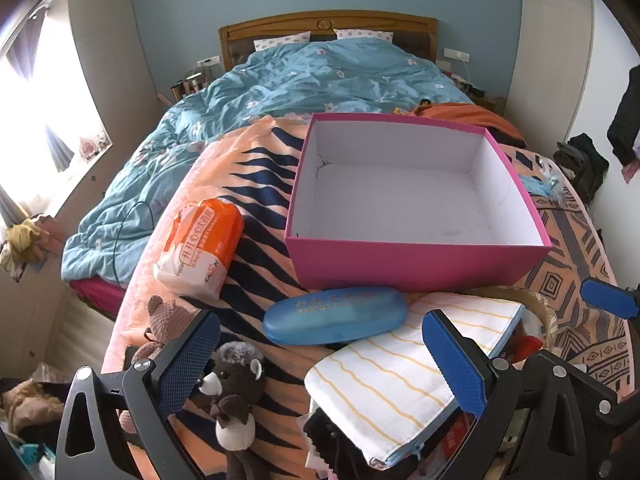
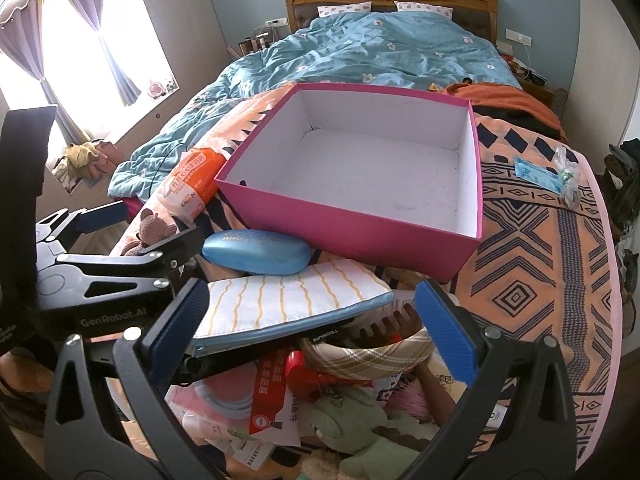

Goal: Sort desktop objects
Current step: 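Reach the right gripper toward the white striped pouch on the pile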

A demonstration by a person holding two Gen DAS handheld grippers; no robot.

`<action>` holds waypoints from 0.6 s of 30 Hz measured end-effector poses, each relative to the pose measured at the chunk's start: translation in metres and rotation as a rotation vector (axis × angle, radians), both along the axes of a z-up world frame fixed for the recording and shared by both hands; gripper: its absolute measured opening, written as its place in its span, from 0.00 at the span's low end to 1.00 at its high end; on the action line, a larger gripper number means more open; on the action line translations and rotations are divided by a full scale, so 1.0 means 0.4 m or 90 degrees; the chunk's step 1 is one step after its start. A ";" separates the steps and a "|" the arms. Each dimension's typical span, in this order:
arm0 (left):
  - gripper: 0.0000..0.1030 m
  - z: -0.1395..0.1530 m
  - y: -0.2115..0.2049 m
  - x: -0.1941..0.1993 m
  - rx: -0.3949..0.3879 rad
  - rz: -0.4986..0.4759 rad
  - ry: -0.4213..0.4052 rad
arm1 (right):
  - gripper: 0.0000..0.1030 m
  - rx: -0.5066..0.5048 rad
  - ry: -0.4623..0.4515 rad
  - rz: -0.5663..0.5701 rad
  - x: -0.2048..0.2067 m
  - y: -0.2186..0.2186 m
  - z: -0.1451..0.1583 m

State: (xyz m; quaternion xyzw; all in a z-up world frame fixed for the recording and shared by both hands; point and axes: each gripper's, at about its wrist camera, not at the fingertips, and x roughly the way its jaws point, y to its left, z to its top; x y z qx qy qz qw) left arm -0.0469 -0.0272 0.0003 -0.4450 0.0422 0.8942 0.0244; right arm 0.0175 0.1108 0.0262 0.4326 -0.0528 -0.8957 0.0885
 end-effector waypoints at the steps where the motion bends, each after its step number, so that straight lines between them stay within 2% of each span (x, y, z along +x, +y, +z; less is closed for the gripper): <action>1: 1.00 0.001 -0.001 0.000 0.001 -0.001 0.000 | 1.00 0.000 0.000 0.000 0.000 0.001 0.000; 18: 1.00 -0.017 -0.008 -0.009 -0.003 0.006 -0.010 | 0.99 -0.009 -0.003 0.014 -0.021 0.002 -0.005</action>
